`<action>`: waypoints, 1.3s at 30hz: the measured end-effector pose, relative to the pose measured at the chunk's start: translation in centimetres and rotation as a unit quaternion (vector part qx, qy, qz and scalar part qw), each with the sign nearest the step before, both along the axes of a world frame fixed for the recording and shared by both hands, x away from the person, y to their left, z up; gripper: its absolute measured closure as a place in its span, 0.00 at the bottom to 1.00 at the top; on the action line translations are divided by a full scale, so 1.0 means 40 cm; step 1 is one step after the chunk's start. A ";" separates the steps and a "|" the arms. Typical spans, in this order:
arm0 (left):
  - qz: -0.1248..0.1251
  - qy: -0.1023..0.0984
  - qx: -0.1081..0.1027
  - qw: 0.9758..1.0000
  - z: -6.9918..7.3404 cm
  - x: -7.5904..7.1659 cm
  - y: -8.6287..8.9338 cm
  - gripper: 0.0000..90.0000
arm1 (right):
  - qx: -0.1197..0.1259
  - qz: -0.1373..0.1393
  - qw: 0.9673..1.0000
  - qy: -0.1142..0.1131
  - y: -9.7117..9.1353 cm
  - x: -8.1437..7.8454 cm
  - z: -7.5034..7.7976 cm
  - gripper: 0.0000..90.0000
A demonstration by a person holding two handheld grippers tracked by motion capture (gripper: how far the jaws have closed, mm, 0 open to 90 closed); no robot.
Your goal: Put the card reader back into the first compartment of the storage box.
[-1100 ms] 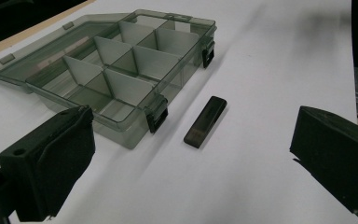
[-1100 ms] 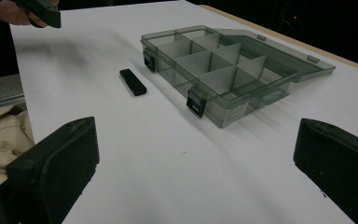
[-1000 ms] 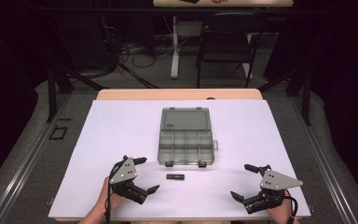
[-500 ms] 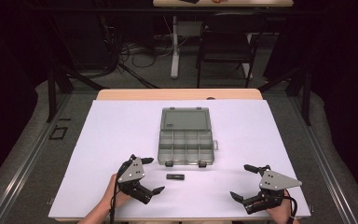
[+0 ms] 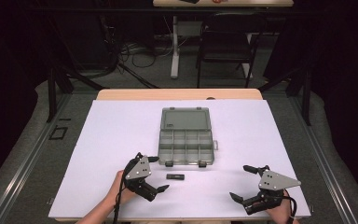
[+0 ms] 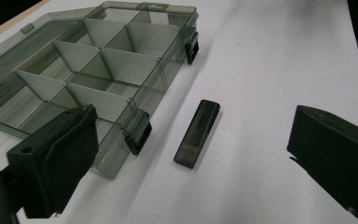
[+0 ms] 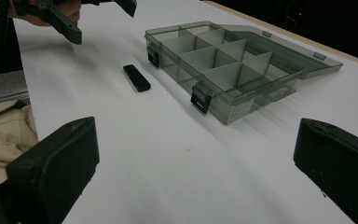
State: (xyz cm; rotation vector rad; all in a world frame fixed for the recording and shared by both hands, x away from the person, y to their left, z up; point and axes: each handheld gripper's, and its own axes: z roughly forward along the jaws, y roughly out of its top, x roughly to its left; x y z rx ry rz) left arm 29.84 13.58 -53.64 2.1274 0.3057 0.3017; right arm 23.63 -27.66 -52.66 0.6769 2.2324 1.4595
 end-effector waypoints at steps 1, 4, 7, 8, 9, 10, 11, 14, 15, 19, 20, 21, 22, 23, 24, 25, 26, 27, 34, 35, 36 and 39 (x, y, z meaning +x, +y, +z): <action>0.000 -0.001 0.007 1.000 -0.001 0.002 0.000 0.03 | 0.000 0.000 1.000 0.001 0.000 0.000 0.000 0.00; -0.004 0.001 0.017 1.000 -0.004 0.001 -0.004 0.05 | -0.003 0.003 1.000 0.001 0.000 -0.001 0.000 0.00; -0.018 -0.006 0.031 0.999 -0.008 0.001 -0.015 0.11 | -0.006 0.005 1.000 -0.001 0.005 -0.001 0.000 0.00; -0.018 -0.006 0.031 0.999 -0.008 0.001 -0.015 0.12 | -0.006 0.005 1.000 0.000 0.006 0.000 -0.001 0.00; -0.023 -0.003 0.033 0.999 -0.010 0.003 -0.019 0.16 | -0.007 0.005 1.000 0.002 0.006 0.001 -0.003 0.00; -0.030 0.000 0.033 0.999 -0.013 0.004 -0.021 0.16 | -0.007 0.005 1.000 0.002 0.006 0.001 -0.003 0.00; -0.036 0.000 0.037 0.999 -0.015 0.006 -0.024 0.19 | -0.009 0.005 1.000 0.006 0.006 0.001 -0.005 0.00; -0.050 0.004 0.040 0.998 -0.017 0.013 -0.030 0.24 | -0.010 0.005 1.000 0.005 0.005 0.000 -0.005 0.00; -0.054 0.007 0.039 0.998 -0.018 0.015 -0.032 0.24 | -0.010 0.005 1.000 0.005 0.005 0.000 -0.005 0.00; -0.068 0.012 0.045 0.997 -0.023 0.027 -0.039 0.32 | -0.009 0.007 1.000 0.000 0.006 -0.001 -0.002 0.00; -0.071 0.014 0.046 0.996 -0.026 0.030 -0.040 0.33 | -0.010 0.006 1.000 0.001 0.006 0.000 -0.003 0.00; -0.074 0.018 0.047 0.996 -0.029 0.035 -0.040 0.35 | -0.010 0.005 1.000 0.004 0.006 0.001 -0.004 0.00; -0.074 0.021 0.050 0.996 -0.032 0.040 -0.040 0.35 | -0.010 0.005 1.000 0.004 0.006 0.001 -0.004 0.00; -0.073 0.024 0.051 0.996 -0.034 0.045 -0.040 0.37 | -0.011 0.005 1.000 0.006 0.006 0.002 -0.007 0.00; -0.073 0.030 0.050 0.996 -0.036 0.050 -0.038 0.38 | -0.012 0.005 1.000 0.008 0.006 0.001 -0.007 0.00; -0.073 0.032 0.053 0.995 -0.038 0.055 -0.037 0.40 | -0.013 0.004 1.000 0.007 0.007 -0.001 -0.006 0.00; -0.076 0.034 0.059 0.995 -0.038 0.059 -0.036 0.41 | -0.013 0.006 1.000 0.003 0.007 -0.002 -0.005 0.00; -0.075 0.036 0.059 0.995 -0.040 0.062 -0.036 0.41 | -0.013 0.006 1.000 0.003 0.007 -0.002 -0.005 0.00; -0.088 0.044 0.082 0.992 -0.046 0.070 -0.046 0.45 | -0.013 0.008 1.000 0.007 0.011 -0.001 -0.006 0.00; -0.091 0.047 0.084 0.991 -0.048 0.073 -0.047 0.46 | -0.012 0.009 1.000 0.007 0.011 -0.001 -0.006 0.00; -0.091 0.047 0.084 0.991 -0.048 0.073 -0.047 0.47 | -0.012 0.010 1.000 0.007 0.012 -0.001 -0.006 0.00; -0.090 0.051 0.091 0.990 -0.050 0.077 -0.050 0.49 | -0.012 0.009 1.000 0.007 0.011 -0.001 -0.006 0.00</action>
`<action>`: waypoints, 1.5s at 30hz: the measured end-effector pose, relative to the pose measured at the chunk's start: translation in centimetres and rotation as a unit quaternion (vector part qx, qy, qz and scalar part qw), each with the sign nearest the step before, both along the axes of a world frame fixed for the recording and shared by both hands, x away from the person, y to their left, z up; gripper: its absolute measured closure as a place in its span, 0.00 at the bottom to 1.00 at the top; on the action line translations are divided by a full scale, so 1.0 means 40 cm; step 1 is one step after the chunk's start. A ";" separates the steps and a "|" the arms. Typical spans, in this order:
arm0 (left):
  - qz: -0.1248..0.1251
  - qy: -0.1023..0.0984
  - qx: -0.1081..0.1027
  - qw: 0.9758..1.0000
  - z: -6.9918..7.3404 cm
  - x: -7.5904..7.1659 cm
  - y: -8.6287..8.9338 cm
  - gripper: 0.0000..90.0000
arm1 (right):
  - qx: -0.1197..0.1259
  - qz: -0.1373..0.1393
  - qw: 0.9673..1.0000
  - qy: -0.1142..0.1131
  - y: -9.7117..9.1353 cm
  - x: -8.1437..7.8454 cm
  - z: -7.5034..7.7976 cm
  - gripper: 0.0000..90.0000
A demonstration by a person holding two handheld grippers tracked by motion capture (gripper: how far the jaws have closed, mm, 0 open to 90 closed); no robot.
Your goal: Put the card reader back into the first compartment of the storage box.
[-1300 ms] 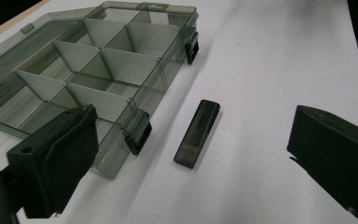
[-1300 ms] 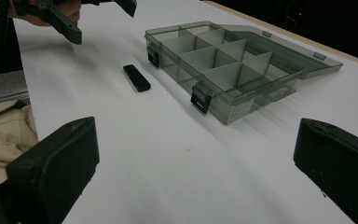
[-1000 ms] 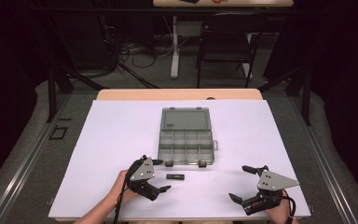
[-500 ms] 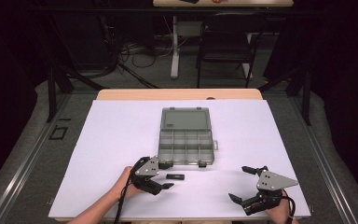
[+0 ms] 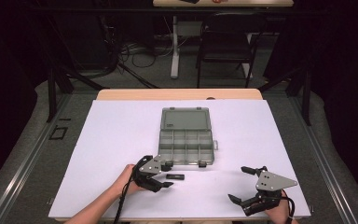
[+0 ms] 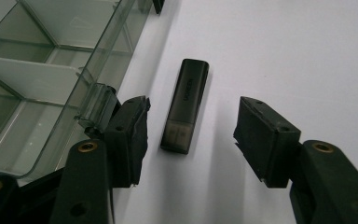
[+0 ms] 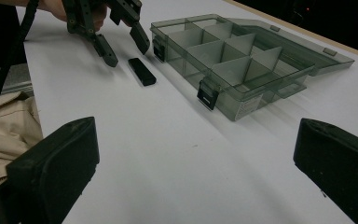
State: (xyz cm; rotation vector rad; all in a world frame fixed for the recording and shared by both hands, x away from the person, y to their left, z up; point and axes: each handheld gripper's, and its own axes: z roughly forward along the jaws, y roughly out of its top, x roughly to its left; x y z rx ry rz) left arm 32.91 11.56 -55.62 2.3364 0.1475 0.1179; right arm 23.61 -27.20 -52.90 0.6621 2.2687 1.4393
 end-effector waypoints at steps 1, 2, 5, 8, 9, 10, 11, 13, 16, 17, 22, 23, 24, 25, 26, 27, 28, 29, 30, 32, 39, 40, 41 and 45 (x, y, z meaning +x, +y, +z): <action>0.000 -0.001 0.002 1.000 0.000 0.001 -0.001 0.50 | -0.001 0.000 1.000 0.000 0.000 0.000 0.000 0.00; -0.001 0.000 0.004 1.000 0.001 0.003 -0.002 0.52 | -0.001 0.000 1.000 0.000 -0.001 0.000 0.000 0.00; 0.003 0.004 0.007 1.000 0.002 0.010 -0.006 0.56 | -0.001 -0.001 1.000 0.001 -0.001 0.000 0.000 0.00; -0.005 0.003 0.020 1.000 0.004 0.015 -0.011 0.60 | -0.002 -0.001 1.000 0.000 -0.001 -0.001 0.001 0.00; -0.005 0.003 0.020 1.000 0.004 0.015 -0.011 0.62 | -0.002 -0.001 1.000 0.000 -0.001 -0.001 0.001 0.00; -0.007 0.005 0.018 1.000 0.003 0.016 -0.012 0.63 | -0.001 0.000 1.000 -0.001 0.000 -0.001 0.001 0.00; -0.008 0.007 0.018 1.000 0.003 0.017 -0.013 0.64 | 0.000 0.001 1.000 -0.001 0.001 0.000 0.000 0.00; -0.010 0.008 0.023 1.000 0.004 0.021 -0.016 0.66 | -0.001 0.001 1.000 -0.001 0.001 0.000 -0.001 0.00; -0.015 0.011 0.030 0.999 0.006 0.030 -0.021 0.68 | -0.004 0.001 1.000 0.001 0.001 0.000 -0.001 0.00; -0.017 0.016 0.034 0.999 0.007 0.033 -0.022 0.69 | -0.002 0.001 1.000 0.001 0.001 0.000 -0.001 0.00; -0.027 0.019 0.045 0.998 0.005 0.040 -0.031 0.72 | -0.001 0.001 1.000 -0.001 0.000 0.000 -0.001 0.00; -0.030 0.020 0.044 0.998 0.004 0.041 -0.032 0.72 | -0.002 0.001 1.000 -0.001 0.000 0.000 -0.001 0.00; -0.032 0.021 0.045 0.998 0.004 0.043 -0.032 0.73 | -0.003 0.002 1.000 0.001 -0.001 0.000 -0.001 0.00; -0.035 0.022 0.045 0.998 0.004 0.043 -0.032 0.75 | -0.003 0.001 1.000 0.003 -0.001 0.000 -0.001 0.00; -0.037 0.023 0.046 0.998 0.005 0.043 -0.033 0.76 | -0.003 0.001 1.000 0.003 0.000 0.000 -0.001 0.00; -0.041 0.024 0.048 0.998 0.005 0.045 -0.034 0.76 | -0.003 0.001 1.000 0.003 0.000 0.000 -0.001 0.00; -0.045 0.024 0.050 0.997 0.006 0.046 -0.035 0.77 | -0.003 0.002 1.000 0.003 0.000 0.000 -0.001 0.00; -0.050 0.023 0.054 0.997 0.008 0.048 -0.036 0.79 | -0.003 0.002 1.000 0.003 0.000 0.000 -0.001 0.00; -0.052 0.027 0.055 0.997 0.008 0.049 -0.038 0.80 | -0.002 0.002 1.000 0.001 0.001 0.000 -0.001 0.00; -0.060 0.025 0.061 0.996 0.011 0.053 -0.040 0.82 | -0.003 0.002 1.000 0.003 0.001 -0.001 -0.001 0.00; -0.091 0.018 0.081 0.992 0.021 0.068 -0.051 0.83 | -0.004 0.003 1.000 0.002 -0.002 0.000 -0.001 0.00; -0.094 0.013 0.086 0.992 0.023 0.069 -0.054 0.83 | -0.002 0.003 1.000 0.001 -0.002 -0.001 -0.001 0.00; -0.094 0.012 0.091 0.991 0.025 0.070 -0.056 0.83 | -0.002 0.003 1.000 0.001 -0.002 -0.001 -0.001 0.00; -0.100 0.007 0.095 0.990 0.034 0.076 -0.059 0.83 | -0.003 0.003 1.000 0.001 -0.003 -0.001 0.000 0.00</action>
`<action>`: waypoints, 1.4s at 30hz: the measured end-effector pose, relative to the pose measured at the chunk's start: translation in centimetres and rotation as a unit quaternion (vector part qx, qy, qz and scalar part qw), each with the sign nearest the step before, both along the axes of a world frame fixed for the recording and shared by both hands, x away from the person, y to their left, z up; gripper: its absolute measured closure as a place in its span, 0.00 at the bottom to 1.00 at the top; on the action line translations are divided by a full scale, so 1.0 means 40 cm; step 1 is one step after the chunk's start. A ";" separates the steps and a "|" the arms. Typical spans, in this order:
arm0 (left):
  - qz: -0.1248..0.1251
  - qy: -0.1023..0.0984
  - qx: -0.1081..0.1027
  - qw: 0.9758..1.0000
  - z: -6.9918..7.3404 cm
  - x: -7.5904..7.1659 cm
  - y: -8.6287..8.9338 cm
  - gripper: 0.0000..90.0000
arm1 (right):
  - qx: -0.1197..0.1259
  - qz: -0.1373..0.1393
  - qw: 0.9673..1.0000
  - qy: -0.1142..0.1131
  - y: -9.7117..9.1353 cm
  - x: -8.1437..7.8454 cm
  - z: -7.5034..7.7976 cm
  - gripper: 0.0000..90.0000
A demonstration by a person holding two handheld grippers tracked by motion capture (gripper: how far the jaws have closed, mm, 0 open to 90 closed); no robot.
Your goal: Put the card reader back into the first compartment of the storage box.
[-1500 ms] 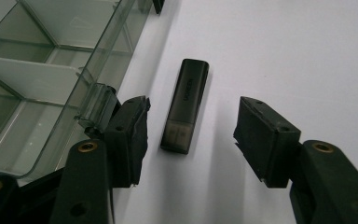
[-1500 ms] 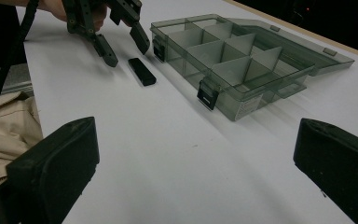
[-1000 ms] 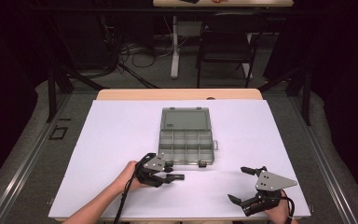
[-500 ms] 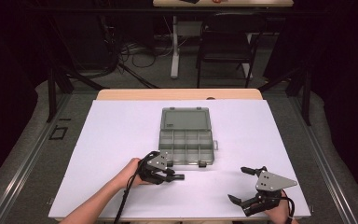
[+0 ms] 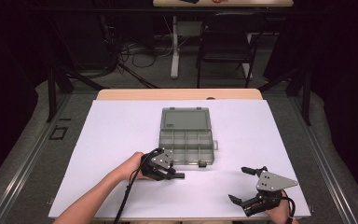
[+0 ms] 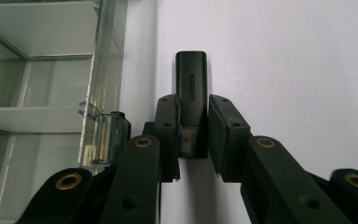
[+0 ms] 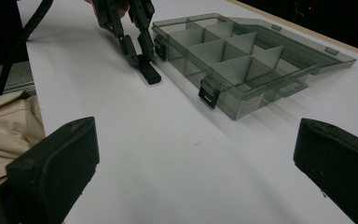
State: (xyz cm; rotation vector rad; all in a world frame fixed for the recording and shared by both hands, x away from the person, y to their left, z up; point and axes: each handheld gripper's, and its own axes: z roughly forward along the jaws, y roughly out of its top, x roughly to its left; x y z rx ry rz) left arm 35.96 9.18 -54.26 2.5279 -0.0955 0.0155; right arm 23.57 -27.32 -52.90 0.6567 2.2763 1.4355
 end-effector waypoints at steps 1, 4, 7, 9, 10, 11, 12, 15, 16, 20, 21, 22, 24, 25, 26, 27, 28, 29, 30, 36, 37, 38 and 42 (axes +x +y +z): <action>-0.003 -0.002 -0.002 1.000 0.002 0.000 0.000 0.83 | 0.001 0.000 1.000 0.001 0.000 0.000 0.000 0.00; -0.003 -0.005 -0.005 1.000 0.008 -0.005 0.001 0.83 | 0.001 0.000 1.000 0.002 -0.001 0.000 0.000 0.00; -0.003 -0.010 -0.008 1.000 0.014 -0.009 0.003 0.83 | 0.001 -0.001 1.000 0.001 -0.001 -0.001 0.000 0.00; -0.005 -0.009 -0.011 1.000 0.019 -0.011 0.004 0.83 | 0.002 -0.001 1.000 0.001 -0.001 -0.001 0.000 0.00; -0.005 -0.011 -0.011 1.000 0.022 -0.013 0.005 0.83 | 0.000 -0.001 1.000 0.001 -0.001 -0.001 0.000 0.00; -0.002 -0.014 -0.017 1.000 0.023 -0.016 0.005 0.83 | 0.001 -0.001 1.000 0.001 -0.001 0.000 0.000 0.00; -0.004 -0.014 -0.015 1.000 0.027 -0.017 0.006 0.83 | 0.001 0.000 1.000 0.001 0.000 0.000 0.000 0.00; -0.002 -0.020 -0.025 0.999 0.035 -0.021 0.008 0.83 | 0.002 0.000 1.000 0.001 0.000 0.000 0.000 0.00; -0.002 -0.019 -0.028 0.999 0.038 -0.022 0.009 0.83 | 0.001 0.000 1.000 0.001 0.000 0.001 -0.001 0.00; -0.002 -0.021 -0.035 0.999 0.044 -0.023 0.009 0.83 | 0.000 -0.002 1.000 0.001 -0.001 0.000 0.000 0.00; -0.003 -0.023 -0.035 0.999 0.046 -0.023 0.010 0.83 | 0.001 -0.002 1.000 0.001 -0.001 0.000 0.000 0.00; -0.001 -0.021 -0.039 0.999 0.046 -0.025 0.010 0.83 | 0.001 -0.002 1.000 0.002 -0.001 0.000 0.000 0.00; 0.001 -0.021 -0.044 0.999 0.049 -0.027 0.011 0.83 | 0.001 -0.001 1.000 0.001 -0.001 0.000 0.000 0.00; 0.002 -0.023 -0.046 0.999 0.051 -0.028 0.012 0.83 | 0.001 -0.001 1.000 0.002 -0.001 0.000 0.000 0.00; 0.004 -0.022 -0.050 0.998 0.052 -0.029 0.014 0.83 | 0.000 -0.001 1.000 0.002 -0.001 0.000 0.000 0.00; 0.004 -0.022 -0.051 0.998 0.054 -0.029 0.016 0.83 | 0.000 -0.001 1.000 0.002 -0.001 0.000 0.000 0.00; 0.008 -0.025 -0.053 0.998 0.056 -0.031 0.018 0.83 | 0.000 -0.001 1.000 0.002 -0.001 0.000 0.000 0.00; 0.009 -0.022 -0.055 0.998 0.058 -0.033 0.020 0.83 | 0.001 -0.001 1.000 0.002 -0.001 -0.001 0.000 0.00; 0.008 -0.023 -0.060 0.998 0.059 -0.034 0.023 0.83 | 0.000 -0.001 1.000 -0.001 -0.001 -0.001 0.001 0.00; 0.025 -0.021 -0.092 0.995 0.062 -0.041 0.042 0.83 | 0.001 -0.002 1.000 0.001 -0.001 -0.001 -0.001 0.00; 0.027 -0.019 -0.097 0.995 0.062 -0.042 0.045 0.83 | -0.001 -0.002 1.000 0.001 0.000 -0.002 0.000 0.00; 0.029 -0.021 -0.098 0.995 0.062 -0.042 0.047 0.83 | -0.001 -0.002 1.000 0.000 0.000 -0.002 0.001 0.00; 0.035 -0.020 -0.107 0.993 0.062 -0.043 0.050 0.83 | -0.002 0.000 1.000 -0.002 0.000 -0.003 0.001 0.00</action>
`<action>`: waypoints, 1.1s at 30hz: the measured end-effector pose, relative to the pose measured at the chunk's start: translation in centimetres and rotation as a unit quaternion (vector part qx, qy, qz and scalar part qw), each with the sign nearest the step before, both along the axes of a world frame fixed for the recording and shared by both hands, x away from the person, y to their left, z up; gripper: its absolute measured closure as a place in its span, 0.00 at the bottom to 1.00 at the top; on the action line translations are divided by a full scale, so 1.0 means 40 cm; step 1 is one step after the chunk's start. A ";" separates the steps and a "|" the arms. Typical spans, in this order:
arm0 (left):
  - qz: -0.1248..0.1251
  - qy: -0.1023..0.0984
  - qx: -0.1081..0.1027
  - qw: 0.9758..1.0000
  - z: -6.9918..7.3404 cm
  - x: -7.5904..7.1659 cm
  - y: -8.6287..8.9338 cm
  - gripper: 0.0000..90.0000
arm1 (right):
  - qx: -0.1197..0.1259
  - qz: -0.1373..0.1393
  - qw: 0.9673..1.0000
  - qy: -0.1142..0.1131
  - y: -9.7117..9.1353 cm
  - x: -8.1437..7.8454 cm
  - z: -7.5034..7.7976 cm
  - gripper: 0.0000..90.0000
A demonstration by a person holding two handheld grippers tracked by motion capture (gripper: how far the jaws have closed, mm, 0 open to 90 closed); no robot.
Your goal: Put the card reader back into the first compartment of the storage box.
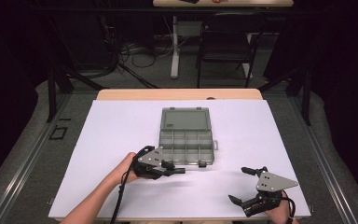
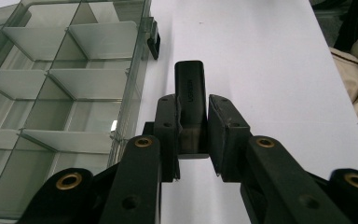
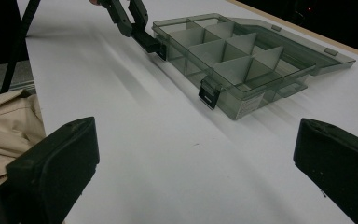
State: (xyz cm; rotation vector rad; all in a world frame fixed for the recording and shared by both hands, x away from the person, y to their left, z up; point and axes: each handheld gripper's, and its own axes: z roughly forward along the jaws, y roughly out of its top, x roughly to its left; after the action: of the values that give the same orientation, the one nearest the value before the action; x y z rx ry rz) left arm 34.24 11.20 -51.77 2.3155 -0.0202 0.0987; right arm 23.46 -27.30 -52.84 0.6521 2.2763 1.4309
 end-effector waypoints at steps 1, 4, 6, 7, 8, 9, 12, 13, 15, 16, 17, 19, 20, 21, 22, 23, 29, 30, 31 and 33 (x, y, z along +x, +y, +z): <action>0.000 0.001 -0.001 1.000 -0.001 0.000 0.000 0.83 | 0.001 -0.001 1.000 0.000 0.000 0.001 0.000 0.00; 0.000 0.003 -0.001 1.000 -0.001 0.001 0.002 0.83 | -0.001 -0.001 1.000 0.002 -0.001 0.001 -0.001 0.00; 0.003 -0.001 -0.002 1.000 -0.001 0.001 0.001 0.83 | -0.001 0.000 1.000 0.001 0.000 0.000 0.000 0.00; 0.002 -0.001 -0.004 1.000 0.000 0.002 0.002 0.83 | 0.000 0.000 1.000 -0.001 0.000 -0.001 0.000 0.00; 0.005 -0.004 -0.005 1.000 0.000 0.002 0.002 0.83 | 0.001 -0.001 1.000 -0.001 0.000 -0.001 0.000 0.00; 0.006 -0.003 -0.007 1.000 0.001 0.003 0.002 0.83 | 0.000 -0.001 1.000 -0.002 -0.001 -0.001 0.001 0.00; 0.009 -0.002 -0.011 1.000 0.002 0.006 0.004 0.83 | 0.002 -0.004 1.000 0.005 -0.002 0.003 -0.001 0.00; 0.011 -0.004 -0.011 1.000 0.002 0.007 0.005 0.83 | 0.001 -0.003 1.000 0.005 -0.001 0.003 -0.001 0.00; 0.011 -0.005 -0.013 1.000 0.003 0.006 0.006 0.83 | 0.000 -0.003 1.000 0.002 0.001 0.001 0.000 0.00; 0.012 -0.007 -0.014 1.000 0.005 0.005 0.007 0.83 | -0.002 -0.002 1.000 0.001 0.001 0.001 0.001 0.00; 0.012 -0.005 -0.016 1.000 0.006 0.005 0.008 0.83 | -0.003 -0.002 1.000 0.001 0.001 0.001 0.001 0.00; 0.015 -0.007 -0.020 1.000 0.009 0.004 0.010 0.83 | -0.002 -0.003 1.000 0.002 0.001 0.002 -0.001 0.00; 0.016 -0.008 -0.021 1.000 0.011 0.005 0.012 0.83 | -0.002 -0.004 1.000 0.002 0.001 0.002 -0.001 0.00; 0.018 -0.010 -0.022 1.000 0.013 0.004 0.014 0.83 | -0.001 -0.004 1.000 0.002 0.000 0.003 -0.001 0.00; 0.019 -0.009 -0.027 0.999 0.016 0.005 0.016 0.83 | -0.001 -0.005 1.000 0.003 -0.001 0.004 -0.001 0.00; 0.021 -0.012 -0.027 0.999 0.018 0.005 0.018 0.83 | -0.001 -0.005 1.000 0.003 -0.001 0.004 -0.002 0.00; 0.030 -0.015 -0.032 0.999 0.019 0.008 0.025 0.83 | -0.002 -0.002 1.000 0.002 0.000 0.002 -0.001 0.00; 0.031 -0.014 -0.033 0.999 0.020 0.008 0.026 0.83 | -0.002 -0.002 1.000 0.002 0.000 0.002 -0.001 0.00; 0.032 -0.013 -0.034 0.999 0.020 0.009 0.027 0.83 | -0.002 -0.002 1.000 0.003 0.000 0.003 -0.001 0.00; 0.036 -0.013 -0.034 0.999 0.019 0.012 0.028 0.83 | -0.001 -0.004 1.000 0.003 -0.001 0.004 -0.002 0.00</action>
State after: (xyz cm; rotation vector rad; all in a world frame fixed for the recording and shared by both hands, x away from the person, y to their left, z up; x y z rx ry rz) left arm 34.72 12.33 -51.00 2.2481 0.0518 0.1631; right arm 23.60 -27.33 -52.91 0.6651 2.2776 1.4253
